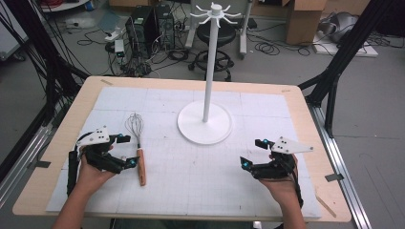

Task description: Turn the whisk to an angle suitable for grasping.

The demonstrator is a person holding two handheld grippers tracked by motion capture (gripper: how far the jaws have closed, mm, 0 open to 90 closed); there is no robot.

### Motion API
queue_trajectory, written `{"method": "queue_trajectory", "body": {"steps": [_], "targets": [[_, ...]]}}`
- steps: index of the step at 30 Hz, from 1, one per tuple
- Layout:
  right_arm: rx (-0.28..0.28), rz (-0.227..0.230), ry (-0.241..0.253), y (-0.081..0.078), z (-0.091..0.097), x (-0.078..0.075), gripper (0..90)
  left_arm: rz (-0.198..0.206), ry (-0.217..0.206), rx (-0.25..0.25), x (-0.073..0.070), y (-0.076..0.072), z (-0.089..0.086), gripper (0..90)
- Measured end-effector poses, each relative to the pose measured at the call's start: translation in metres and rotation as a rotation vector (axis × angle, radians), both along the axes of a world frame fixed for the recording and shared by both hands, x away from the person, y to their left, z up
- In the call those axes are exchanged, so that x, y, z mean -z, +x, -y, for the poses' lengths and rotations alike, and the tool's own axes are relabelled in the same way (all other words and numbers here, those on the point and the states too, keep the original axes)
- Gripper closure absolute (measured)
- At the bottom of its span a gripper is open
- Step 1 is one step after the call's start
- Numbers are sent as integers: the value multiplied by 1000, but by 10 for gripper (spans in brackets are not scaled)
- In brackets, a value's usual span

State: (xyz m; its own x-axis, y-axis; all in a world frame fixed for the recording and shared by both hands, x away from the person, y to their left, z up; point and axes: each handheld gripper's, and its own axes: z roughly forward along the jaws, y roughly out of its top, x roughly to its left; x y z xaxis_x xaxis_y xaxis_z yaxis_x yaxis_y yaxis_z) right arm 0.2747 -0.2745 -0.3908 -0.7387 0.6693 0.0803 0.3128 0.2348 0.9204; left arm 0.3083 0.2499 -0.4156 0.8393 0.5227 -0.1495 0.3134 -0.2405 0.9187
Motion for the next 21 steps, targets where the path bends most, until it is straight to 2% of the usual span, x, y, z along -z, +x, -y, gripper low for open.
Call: {"method": "queue_trajectory", "body": {"steps": [3,11,16,18,21], "targets": [[5,-9,-11,1,0,2,110,-10,2,-1,2,2,1,57],[11,-3,-23,-3,-1,0,112,-16,60,-15,3,-1,3,57],[8,7,-23,-4,-5,-5,112,-9,53,-23,1,-2,2,57],[5,13,-25,-4,-5,-5,112,-17,65,-27,3,-3,2,57],[9,8,-27,-4,-5,-4,112,-26,108,-55,5,-3,5,57]]}}
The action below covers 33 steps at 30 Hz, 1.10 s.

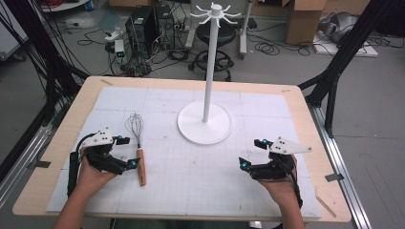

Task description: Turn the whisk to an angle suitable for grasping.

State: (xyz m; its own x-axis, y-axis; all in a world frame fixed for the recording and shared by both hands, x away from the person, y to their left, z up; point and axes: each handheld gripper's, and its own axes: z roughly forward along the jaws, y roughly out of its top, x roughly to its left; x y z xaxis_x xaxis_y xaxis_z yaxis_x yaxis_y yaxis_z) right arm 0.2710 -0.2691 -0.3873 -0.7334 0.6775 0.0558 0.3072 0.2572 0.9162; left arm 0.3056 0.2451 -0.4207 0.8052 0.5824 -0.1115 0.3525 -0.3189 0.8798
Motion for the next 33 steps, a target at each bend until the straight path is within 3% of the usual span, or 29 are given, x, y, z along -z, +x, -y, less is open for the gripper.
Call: {"method": "queue_trajectory", "body": {"steps": [7,18,24,31,33], "targets": [[2,0,-3,2,-1,0,112,-30,-10,-32,3,2,4,58],[6,-8,-14,3,-2,1,112,-80,24,-81,14,6,8,58],[12,-17,-18,4,-2,3,112,-96,104,-93,23,8,17,58],[9,-20,-33,4,-4,4,112,-132,106,-113,29,12,18,58],[9,-24,-32,4,-4,5,112,-142,114,-107,30,12,19,104]]}}
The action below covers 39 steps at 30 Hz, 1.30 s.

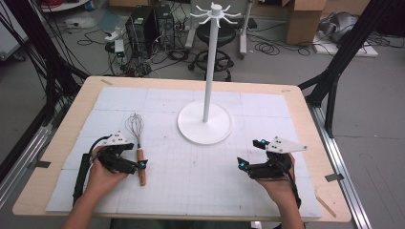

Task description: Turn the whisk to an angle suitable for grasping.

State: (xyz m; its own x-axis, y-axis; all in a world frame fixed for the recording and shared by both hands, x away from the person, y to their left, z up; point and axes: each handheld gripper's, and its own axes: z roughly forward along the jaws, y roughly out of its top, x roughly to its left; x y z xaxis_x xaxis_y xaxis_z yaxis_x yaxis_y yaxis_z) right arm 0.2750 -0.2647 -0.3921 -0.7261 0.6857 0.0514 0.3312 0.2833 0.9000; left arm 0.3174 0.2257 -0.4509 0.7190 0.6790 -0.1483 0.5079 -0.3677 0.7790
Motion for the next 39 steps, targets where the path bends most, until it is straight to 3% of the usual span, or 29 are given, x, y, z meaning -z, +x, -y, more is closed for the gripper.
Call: {"method": "queue_trajectory", "body": {"steps": [3,9,17,22,26,35,39], "targets": [[0,-1,-11,1,-1,1,112,-8,13,14,2,1,2,140],[1,-2,-17,1,-2,1,112,-5,22,-3,2,1,4,158],[3,-9,-30,2,-4,4,112,12,98,-43,0,-3,16,172],[-1,-4,-37,1,-6,3,112,21,149,-53,-3,-6,26,233],[3,-8,-35,0,-4,3,112,23,168,-37,-5,-8,27,284],[4,1,-41,0,-3,2,112,-27,161,14,-12,-6,16,455],[10,-3,-41,-1,-2,2,112,-20,193,31,-15,-7,12,520]]}}
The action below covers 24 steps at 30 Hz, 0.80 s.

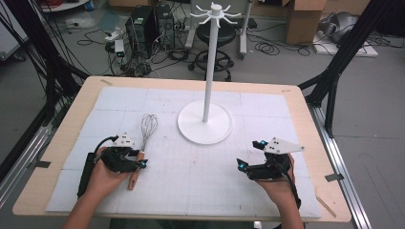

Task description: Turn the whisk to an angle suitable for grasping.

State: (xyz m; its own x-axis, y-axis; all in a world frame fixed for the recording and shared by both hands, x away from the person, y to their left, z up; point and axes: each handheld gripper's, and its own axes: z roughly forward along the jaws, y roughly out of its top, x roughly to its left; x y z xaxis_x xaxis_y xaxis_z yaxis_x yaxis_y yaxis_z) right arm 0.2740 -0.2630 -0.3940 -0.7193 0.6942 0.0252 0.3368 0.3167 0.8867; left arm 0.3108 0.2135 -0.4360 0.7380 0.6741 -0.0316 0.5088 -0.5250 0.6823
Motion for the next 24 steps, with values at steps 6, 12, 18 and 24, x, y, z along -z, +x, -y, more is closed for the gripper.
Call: {"method": "queue_trajectory", "body": {"steps": [6,12,18,24], "targets": [[-6,6,-7,1,-1,0,113,-30,12,23,-2,2,-7,645],[-2,4,-8,-1,0,-1,113,-15,44,89,-3,0,-8,730],[-4,-2,-17,0,-2,1,114,-15,44,115,-3,1,-8,727],[-6,3,-17,0,-1,0,114,-21,14,89,-3,2,-9,538]]}}
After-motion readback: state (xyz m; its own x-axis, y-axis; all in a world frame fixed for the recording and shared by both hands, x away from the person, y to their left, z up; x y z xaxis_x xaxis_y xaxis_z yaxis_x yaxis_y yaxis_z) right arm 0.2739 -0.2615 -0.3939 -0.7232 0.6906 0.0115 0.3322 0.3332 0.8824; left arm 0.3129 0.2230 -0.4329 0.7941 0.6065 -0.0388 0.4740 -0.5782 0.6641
